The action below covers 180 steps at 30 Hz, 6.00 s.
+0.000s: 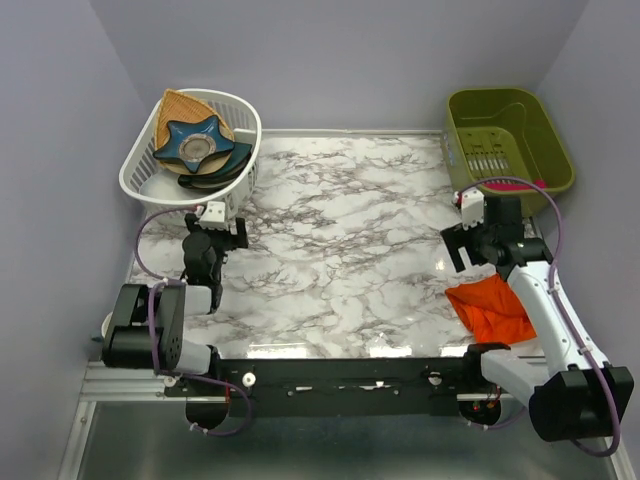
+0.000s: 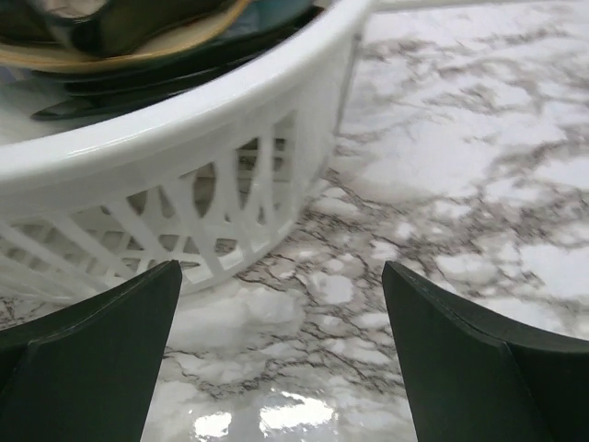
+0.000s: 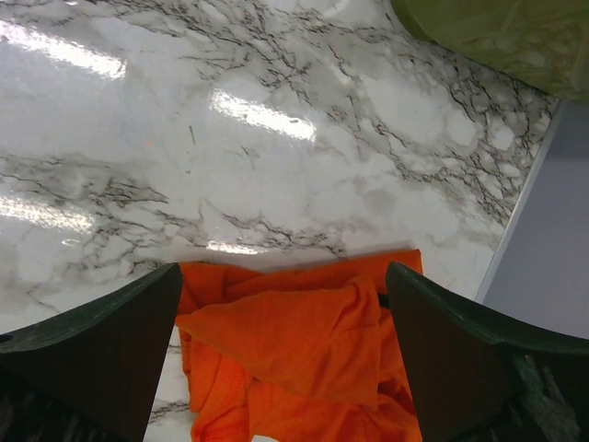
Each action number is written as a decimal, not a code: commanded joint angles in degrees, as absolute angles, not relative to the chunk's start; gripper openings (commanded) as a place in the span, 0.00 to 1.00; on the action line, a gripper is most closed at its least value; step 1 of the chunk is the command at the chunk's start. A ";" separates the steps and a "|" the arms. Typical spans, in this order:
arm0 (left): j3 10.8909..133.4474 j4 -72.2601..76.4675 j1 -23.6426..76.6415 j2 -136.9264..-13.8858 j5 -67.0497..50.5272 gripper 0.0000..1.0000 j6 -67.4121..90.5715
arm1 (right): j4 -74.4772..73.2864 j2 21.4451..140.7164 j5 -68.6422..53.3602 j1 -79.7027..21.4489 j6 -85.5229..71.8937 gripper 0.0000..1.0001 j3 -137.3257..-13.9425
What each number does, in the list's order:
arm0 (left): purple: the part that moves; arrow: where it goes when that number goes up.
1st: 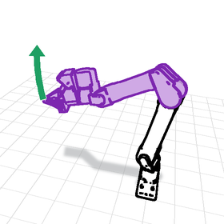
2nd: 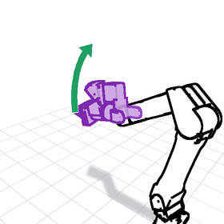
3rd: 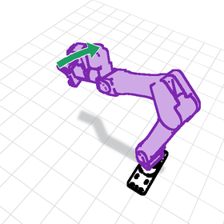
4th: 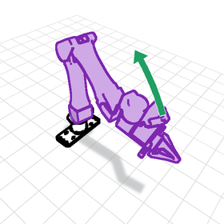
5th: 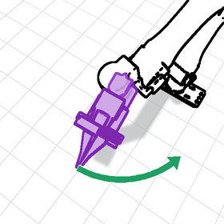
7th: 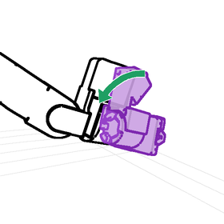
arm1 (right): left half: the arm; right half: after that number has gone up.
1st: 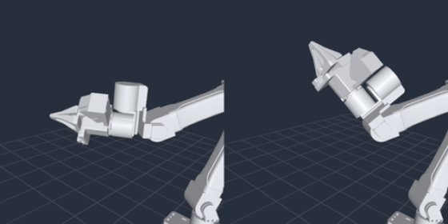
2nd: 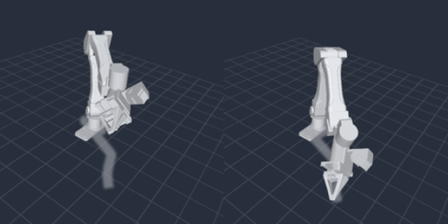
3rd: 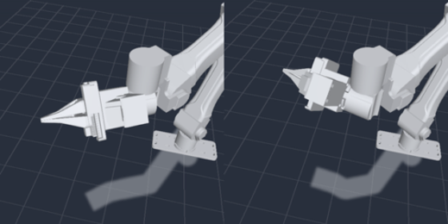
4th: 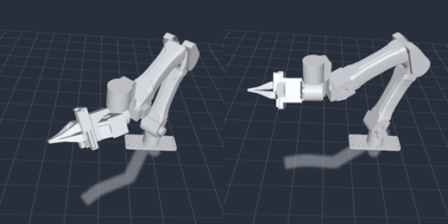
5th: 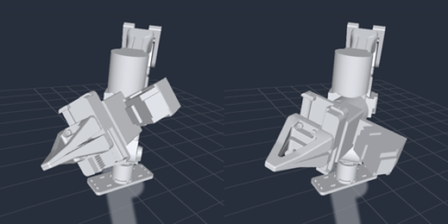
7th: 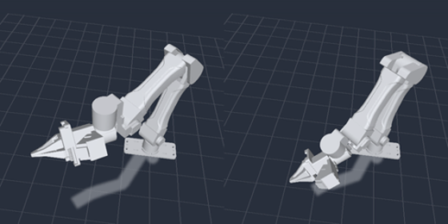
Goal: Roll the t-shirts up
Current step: Pick up the T-shirt at the corner of the board, then place the T-shirt at the center of the board.
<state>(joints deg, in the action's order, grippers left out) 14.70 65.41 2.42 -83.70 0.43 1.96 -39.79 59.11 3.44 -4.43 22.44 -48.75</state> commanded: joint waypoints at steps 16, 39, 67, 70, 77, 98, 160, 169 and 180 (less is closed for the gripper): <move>38.76 7.64 15.82 -62.76 -17.22 0.99 -4.75 | -48.52 66.35 1.84 19.16 32.78 0.83 -50.01; 53.17 -11.25 17.31 -69.60 -20.31 0.99 -6.86 | -54.05 81.65 7.22 35.33 32.25 0.58 -59.68; 49.05 -9.58 19.42 -66.00 -17.40 0.99 -9.41 | -54.40 88.77 6.51 37.97 36.21 0.09 -63.19; 48.69 -9.14 19.42 -65.66 -17.23 0.99 -9.58 | -55.72 85.88 6.07 37.10 37.61 0.01 -64.33; 47.11 -8.08 19.34 -63.37 -11.60 0.99 -8.87 | -60.89 65.14 -3.85 15.27 45.27 0.01 -71.70; 44.65 -2.20 10.29 -51.24 -6.23 0.99 -3.78 | -33.08 81.82 -1.95 -27.51 46.32 0.01 -132.98; 49.75 1.68 45.97 -95.72 -11.24 0.34 -13.45 | -53.35 84.29 -2.46 -16.26 11.25 0.01 -111.71; 49.04 0.61 46.05 -94.83 -12.31 0.38 -11.07 | -53.53 84.55 -2.81 -16.08 10.90 0.01 -111.97; 52.46 -2.02 46.06 -96.07 -9.67 0.00 -11.60 | -53.52 84.81 -2.90 -16.17 10.55 0.01 -110.66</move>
<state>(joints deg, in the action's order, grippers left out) 50.19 0.45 45.63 -96.64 -10.90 -11.35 -54.85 84.42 -1.85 -16.40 11.79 -110.76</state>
